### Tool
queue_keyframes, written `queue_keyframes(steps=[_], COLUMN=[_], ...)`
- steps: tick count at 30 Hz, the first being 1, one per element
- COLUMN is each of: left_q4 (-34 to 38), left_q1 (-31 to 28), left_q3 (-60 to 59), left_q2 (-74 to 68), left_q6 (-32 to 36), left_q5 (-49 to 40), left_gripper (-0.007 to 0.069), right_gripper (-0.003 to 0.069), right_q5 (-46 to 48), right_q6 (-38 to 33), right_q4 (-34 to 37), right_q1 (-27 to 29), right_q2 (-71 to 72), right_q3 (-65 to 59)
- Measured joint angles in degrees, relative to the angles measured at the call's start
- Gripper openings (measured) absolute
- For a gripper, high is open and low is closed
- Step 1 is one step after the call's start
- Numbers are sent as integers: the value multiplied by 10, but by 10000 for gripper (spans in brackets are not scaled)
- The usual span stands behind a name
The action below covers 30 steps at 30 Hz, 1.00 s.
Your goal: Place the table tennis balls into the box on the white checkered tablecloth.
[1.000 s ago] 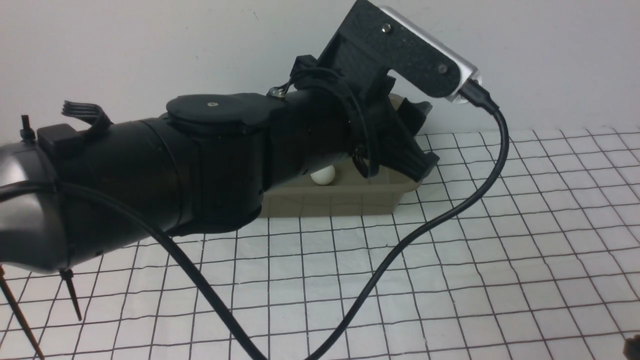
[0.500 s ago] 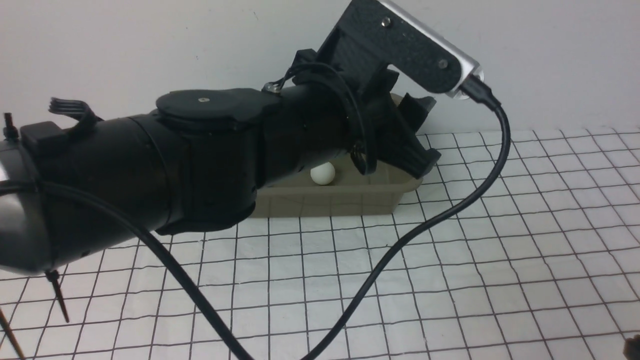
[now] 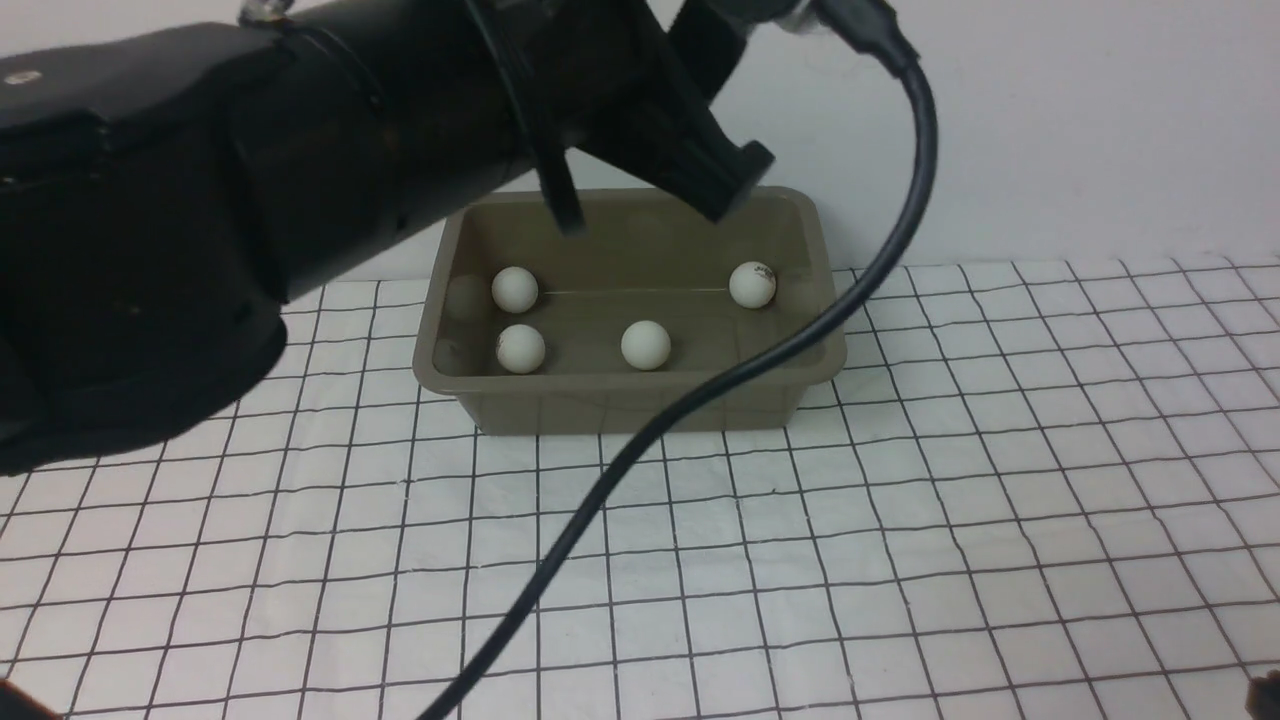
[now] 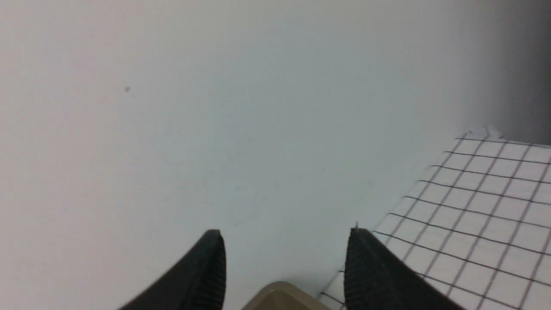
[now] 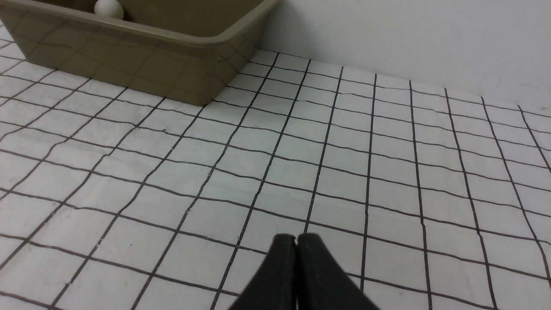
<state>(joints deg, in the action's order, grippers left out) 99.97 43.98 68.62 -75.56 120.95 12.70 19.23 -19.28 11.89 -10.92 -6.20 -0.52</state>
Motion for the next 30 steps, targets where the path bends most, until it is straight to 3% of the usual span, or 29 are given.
queue_keyframes(steps=[3,6,9,12,14,20,21,22,23,30], left_q4=[1,8,13,15,-23,-239,-373,-384,-472,-703], left_q1=[1,1,1,1,1,-14,-44,-51,-83,-216], left_q3=[0,0,-4,-26,-53,-131,-164,-165,-179,-206], left_q2=[12,23,25,33,43,50,49,49,49,86], left_q6=[16,12,-2,-37,-90,-296,-418,-440,-525,-802], left_q5=[56,185,254,298,293,189,73,62,-43,-363], left_gripper=[342,342,342,342,342,342,342,342,342,342], right_gripper=[-16,-16,-16,-16,-16,-16,-16,-16,-16,-16], right_q5=[0,0,0,0,0,1,1,1,1,1], right_q6=[0,0,0,0,0,0,0,0,0,0], right_q4=[0,0,0,1,1,1,1,1,1,1], right_q1=[0,0,0,0,0,0,0,0,0,0], right_q2=[0,0,0,0,0,0,0,0,0,0], right_q3=[0,0,0,0,0,0,0,0,0,0])
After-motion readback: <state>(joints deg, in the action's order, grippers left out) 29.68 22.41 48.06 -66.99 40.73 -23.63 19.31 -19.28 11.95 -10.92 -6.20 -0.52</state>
